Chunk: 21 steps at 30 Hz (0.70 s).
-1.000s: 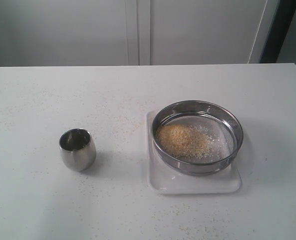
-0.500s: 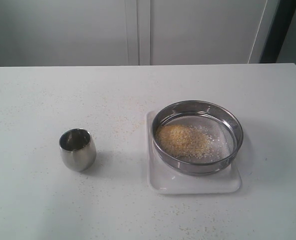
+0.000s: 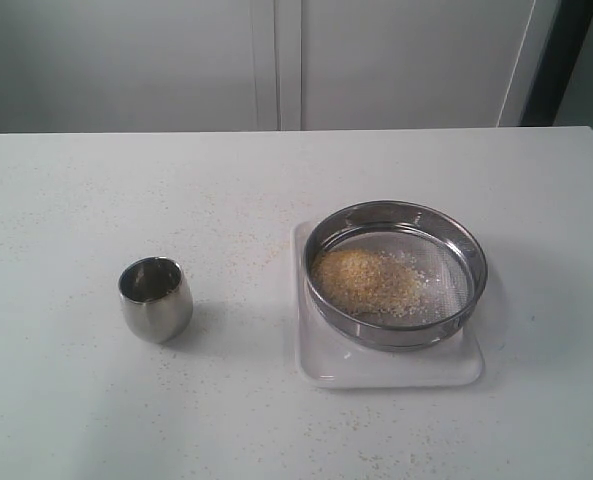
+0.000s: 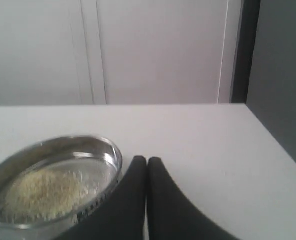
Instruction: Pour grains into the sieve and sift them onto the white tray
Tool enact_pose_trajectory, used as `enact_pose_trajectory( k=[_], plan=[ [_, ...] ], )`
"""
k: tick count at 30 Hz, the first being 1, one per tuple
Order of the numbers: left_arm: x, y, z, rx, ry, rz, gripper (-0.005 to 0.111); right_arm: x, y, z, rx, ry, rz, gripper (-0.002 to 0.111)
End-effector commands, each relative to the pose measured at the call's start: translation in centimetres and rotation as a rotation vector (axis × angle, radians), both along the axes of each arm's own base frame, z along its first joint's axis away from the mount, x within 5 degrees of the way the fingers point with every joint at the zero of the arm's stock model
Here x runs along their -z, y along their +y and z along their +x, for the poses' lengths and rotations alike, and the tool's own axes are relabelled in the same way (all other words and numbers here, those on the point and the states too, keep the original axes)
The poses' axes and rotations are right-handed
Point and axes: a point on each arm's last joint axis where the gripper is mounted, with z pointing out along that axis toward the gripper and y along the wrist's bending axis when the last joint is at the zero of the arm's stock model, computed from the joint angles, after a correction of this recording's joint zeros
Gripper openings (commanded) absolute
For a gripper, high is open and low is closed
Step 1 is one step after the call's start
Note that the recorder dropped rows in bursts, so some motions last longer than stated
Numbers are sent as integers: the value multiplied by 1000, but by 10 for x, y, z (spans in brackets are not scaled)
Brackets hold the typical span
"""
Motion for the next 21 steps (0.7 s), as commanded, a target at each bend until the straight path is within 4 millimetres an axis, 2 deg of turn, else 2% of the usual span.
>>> enact_pose_trajectory(
  k=[1,5,21],
  plan=[
    [1,0,-2,0,0,-2,0,-12,1,-1,-10,-153,3,0],
    [1,0,-2,0,0,-2,0,-17,1,-2,-13,-204,6,0],
    [1,0,-2,0,0,-2,0,-17,1,-2,-13,-209,0,0]
  ],
)
